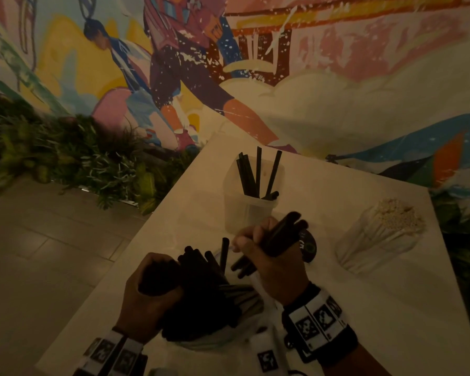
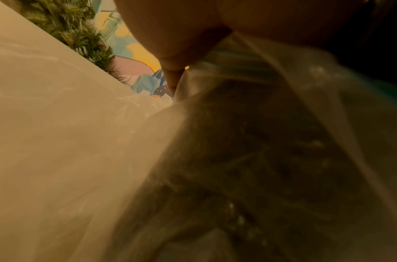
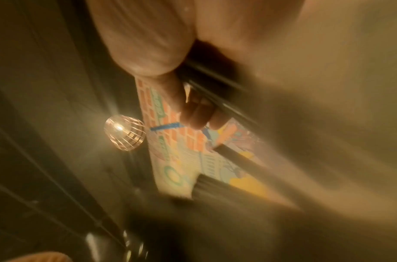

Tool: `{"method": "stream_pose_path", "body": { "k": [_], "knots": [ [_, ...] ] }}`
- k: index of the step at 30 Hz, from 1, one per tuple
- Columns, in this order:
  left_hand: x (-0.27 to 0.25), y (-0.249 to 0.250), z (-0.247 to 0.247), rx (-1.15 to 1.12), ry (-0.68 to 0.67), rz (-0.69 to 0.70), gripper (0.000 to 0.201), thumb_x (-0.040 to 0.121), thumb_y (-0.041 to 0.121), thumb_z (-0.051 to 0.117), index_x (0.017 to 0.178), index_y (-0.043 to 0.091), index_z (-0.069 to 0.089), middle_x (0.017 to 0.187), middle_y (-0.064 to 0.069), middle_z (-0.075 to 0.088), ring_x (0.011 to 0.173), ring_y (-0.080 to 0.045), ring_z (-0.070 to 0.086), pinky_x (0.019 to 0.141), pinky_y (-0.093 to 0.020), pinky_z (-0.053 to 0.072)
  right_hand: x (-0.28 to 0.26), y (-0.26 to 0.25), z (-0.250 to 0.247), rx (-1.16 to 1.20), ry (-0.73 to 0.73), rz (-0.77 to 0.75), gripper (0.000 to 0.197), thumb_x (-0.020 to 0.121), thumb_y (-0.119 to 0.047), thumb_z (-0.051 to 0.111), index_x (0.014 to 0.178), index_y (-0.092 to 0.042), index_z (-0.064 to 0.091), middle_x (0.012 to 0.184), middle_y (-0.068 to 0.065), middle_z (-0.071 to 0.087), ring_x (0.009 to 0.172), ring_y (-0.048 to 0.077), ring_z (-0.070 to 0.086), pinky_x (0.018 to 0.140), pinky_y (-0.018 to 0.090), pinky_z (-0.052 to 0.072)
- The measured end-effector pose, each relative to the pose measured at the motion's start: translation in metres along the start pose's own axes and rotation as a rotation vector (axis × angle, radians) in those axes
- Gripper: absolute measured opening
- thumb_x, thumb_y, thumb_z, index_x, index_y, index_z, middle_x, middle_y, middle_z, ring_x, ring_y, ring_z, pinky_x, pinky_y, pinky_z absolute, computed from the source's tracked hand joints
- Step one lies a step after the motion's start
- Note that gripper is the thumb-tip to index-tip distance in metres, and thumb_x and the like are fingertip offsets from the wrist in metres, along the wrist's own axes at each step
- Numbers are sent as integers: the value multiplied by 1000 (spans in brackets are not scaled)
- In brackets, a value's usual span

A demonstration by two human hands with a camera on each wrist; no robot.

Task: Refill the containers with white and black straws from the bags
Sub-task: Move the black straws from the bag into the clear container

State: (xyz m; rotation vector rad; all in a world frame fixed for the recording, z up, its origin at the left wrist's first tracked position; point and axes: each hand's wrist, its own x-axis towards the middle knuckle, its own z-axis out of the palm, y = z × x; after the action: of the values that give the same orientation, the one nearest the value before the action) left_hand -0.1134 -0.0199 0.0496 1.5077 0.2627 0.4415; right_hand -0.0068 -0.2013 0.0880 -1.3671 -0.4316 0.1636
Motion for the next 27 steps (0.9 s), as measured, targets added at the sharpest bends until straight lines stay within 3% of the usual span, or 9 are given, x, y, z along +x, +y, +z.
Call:
{"method": "stream_pose_path", "body": {
  "k": [4,10,12,14,16,18,22,27],
  "knots": [
    [-1,-1,0,-34,-10,-4,33,42,24,72,74,33,67,77,5,69,73,-8,66,68,-16,55,5,-24,-1,139,6,-103,23,77,-18,62,74,-7,42,66,0,65,61,17,64,62,31,56],
    [-1,0,1,-22,-2,-6,33,43,25,71,76,29,66,77,6,69,72,-5,65,66,-15,55,42,-79,-10,215,119,-339,21,79,-10,61,75,-12,41,54,-3,46,42,13,43,45,28,42],
    [-1,0,1,-14,6,-5,40,42,26,71,80,17,62,77,6,69,71,-5,65,65,-15,55,62,-97,-14,164,175,-414,23,82,-8,61,74,-14,41,51,-7,45,38,10,42,43,25,41],
    [-1,-1,1,-9,12,-14,41,40,26,72,80,19,63,77,4,69,70,-6,65,65,-15,55,81,-108,-18,88,219,-439,25,86,-17,61,70,-17,42,47,-8,44,36,9,41,41,24,39],
    [-1,0,1,-14,10,-21,35,40,25,72,74,32,66,78,3,69,71,-8,66,65,-16,55,97,-114,-20,58,260,-415,33,86,-34,60,65,-16,42,43,-8,40,35,13,36,40,27,35],
    [0,0,0,-21,7,-18,34,41,26,73,73,36,67,79,3,70,72,-8,66,66,-16,55,112,-112,-22,66,320,-391,42,87,-44,60,62,-15,42,40,-7,39,35,15,35,43,31,35],
    [1,1,1,-41,24,-28,34,39,26,73,71,36,68,76,6,70,70,-5,66,65,-14,54,139,-82,-24,-26,410,-313,34,93,-33,56,61,-22,48,45,-6,46,43,16,45,60,39,50],
    [1,1,0,-44,27,-30,34,39,26,73,71,34,68,75,6,69,70,-6,66,65,-14,54,155,-21,-37,-329,337,-54,27,86,-33,65,64,-21,57,62,-2,61,65,19,62,82,49,54]
  ]
}}
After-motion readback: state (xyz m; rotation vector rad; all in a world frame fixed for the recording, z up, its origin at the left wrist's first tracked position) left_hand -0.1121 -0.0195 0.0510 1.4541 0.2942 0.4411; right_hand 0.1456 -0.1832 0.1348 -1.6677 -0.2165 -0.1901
